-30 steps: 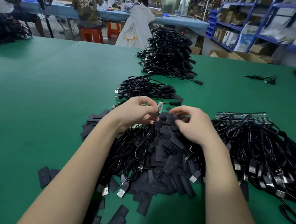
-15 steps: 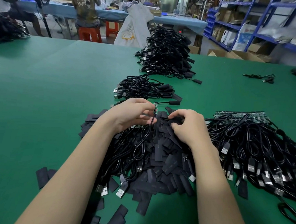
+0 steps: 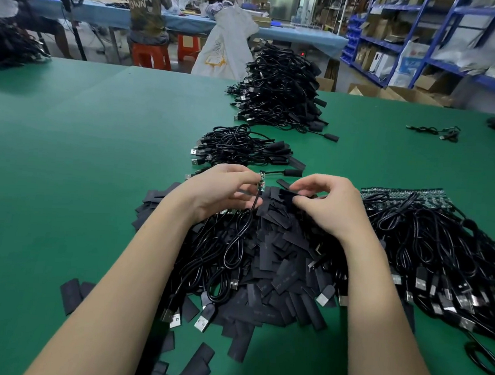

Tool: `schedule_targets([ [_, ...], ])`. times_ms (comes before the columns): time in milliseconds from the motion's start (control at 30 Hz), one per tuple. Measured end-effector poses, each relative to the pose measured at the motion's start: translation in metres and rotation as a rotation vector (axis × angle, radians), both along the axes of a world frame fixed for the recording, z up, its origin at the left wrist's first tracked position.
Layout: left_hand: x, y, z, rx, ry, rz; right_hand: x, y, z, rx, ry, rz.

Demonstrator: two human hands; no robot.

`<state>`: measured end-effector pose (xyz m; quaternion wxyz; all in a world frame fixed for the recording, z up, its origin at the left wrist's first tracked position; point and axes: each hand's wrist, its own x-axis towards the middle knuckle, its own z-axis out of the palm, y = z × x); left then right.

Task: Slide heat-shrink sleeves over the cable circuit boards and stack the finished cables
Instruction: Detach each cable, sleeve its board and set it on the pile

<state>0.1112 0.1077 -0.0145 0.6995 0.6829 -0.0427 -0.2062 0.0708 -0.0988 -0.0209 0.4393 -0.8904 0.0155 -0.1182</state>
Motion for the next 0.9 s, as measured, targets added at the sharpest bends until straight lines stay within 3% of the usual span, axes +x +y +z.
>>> schedule_targets([
  [633, -0.002, -0.003, 0.000, 0.008, -0.009, -0.033, 0.000, 0.000, 0.004, 0.028, -0.033, 0.053],
  [900, -0.011, -0.015, 0.001, -0.009, -0.038, -0.101, -0.002, 0.006, 0.006, 0.100, 0.023, 0.186],
])
